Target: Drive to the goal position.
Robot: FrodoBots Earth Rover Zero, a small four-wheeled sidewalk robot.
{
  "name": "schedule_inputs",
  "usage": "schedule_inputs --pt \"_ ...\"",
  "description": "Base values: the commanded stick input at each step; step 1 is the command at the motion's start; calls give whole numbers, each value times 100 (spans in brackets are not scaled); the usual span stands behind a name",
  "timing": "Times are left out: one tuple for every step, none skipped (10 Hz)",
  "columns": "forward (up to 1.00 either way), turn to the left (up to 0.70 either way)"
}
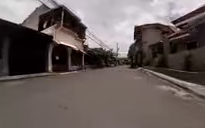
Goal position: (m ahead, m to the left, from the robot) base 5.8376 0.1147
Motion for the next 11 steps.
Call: schedule_inputs --pt "100 0" --pt "100 0" --pt "100 0" --pt "100 -11" --pt "100 -40" --pt "100 -40" --pt "100 -16" --pt "100 -6" --pt "100 0" --pt "100 0" --pt "100 0"
